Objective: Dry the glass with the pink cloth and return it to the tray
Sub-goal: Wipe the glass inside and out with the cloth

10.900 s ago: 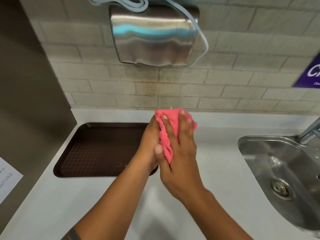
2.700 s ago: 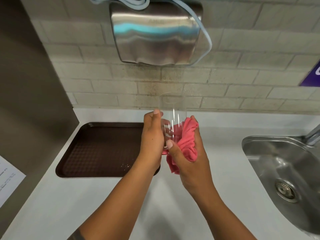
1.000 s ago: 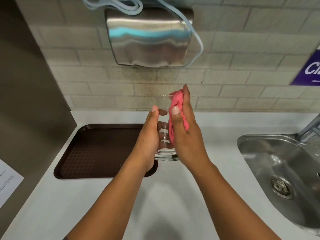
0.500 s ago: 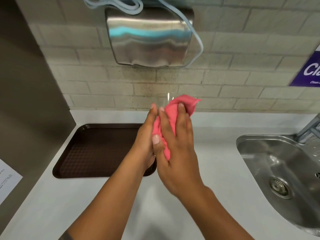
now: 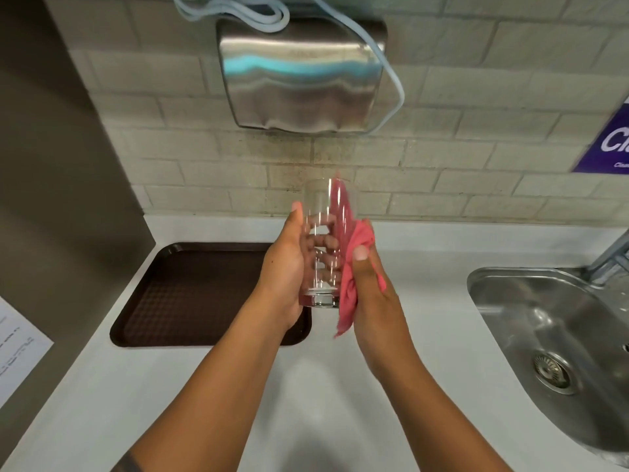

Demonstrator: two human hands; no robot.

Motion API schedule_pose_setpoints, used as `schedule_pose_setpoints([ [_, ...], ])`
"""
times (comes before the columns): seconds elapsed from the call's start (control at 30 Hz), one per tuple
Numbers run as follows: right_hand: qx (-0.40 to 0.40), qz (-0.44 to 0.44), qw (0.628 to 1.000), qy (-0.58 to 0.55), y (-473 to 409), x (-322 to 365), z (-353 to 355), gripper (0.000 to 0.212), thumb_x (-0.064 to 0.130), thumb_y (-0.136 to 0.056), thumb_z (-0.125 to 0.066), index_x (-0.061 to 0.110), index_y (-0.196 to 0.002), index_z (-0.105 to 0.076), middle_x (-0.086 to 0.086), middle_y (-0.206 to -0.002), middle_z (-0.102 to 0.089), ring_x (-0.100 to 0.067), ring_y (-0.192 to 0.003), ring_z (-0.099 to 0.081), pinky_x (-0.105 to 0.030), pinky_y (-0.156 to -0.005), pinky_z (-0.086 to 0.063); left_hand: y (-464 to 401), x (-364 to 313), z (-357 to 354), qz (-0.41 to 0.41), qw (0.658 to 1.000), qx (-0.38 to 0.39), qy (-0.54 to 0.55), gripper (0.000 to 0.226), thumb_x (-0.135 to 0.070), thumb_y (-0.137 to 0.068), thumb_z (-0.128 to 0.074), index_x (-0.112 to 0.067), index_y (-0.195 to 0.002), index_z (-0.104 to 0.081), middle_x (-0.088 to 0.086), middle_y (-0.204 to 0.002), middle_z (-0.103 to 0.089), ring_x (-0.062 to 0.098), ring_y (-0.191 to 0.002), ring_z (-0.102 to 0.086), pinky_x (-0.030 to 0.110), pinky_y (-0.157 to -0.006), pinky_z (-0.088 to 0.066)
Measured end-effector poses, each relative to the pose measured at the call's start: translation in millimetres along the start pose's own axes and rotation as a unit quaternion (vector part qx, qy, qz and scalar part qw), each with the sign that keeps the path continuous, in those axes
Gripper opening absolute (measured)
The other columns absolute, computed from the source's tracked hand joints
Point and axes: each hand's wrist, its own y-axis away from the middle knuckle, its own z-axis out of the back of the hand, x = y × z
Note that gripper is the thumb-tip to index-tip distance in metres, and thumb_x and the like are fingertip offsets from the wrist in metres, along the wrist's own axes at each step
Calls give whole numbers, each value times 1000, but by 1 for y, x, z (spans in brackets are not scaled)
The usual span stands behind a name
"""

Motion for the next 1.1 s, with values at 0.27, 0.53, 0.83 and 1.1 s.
schedule_pose_setpoints([
  [0.27,48,13,985,-167,18,-13,-6,68,68,-88,-64,50,-151,-45,0,-140,-71,-30,-124,-72,-65,-103,-54,2,0,-8,-110,985,-104,-86,55,-63,-108,-42,-25,-112,-82,-2,-94,-81,12,-72,-70,28,-67,-59],
  [0.53,-85,73,993,44,11,-10,-4,78,65,-86,-56,57,-158,-26,8,-144,-45,-7,-118,-67,-33,-91,-64,15,11,-17,-77,986,-69,-131,31,-63,-106,-41,-44,-125,-57,-7,-120,-76,15,-101,-77,39,-90,-62],
  [0.83,-156,227,942,191,20,-12,-15,32,32,-110,-55,50,-135,-61,29,-133,-60,4,-124,-62,-17,-99,-53,14,7,-28,8,997,-60,-42,37,-55,-110,-45,-28,-121,-68,14,-131,-73,27,-117,-75,40,-98,-63],
  [1.1,-81,264,899,341,-23,28,-4,62,55,-106,-28,42,-166,-18,-3,-178,6,-28,-161,-19,-53,-124,-34,13,4,-22,-32,999,33,-20,35,-51,-103,-47,-49,-111,-82,-7,-124,-82,10,-121,-75,31,-103,-58],
])
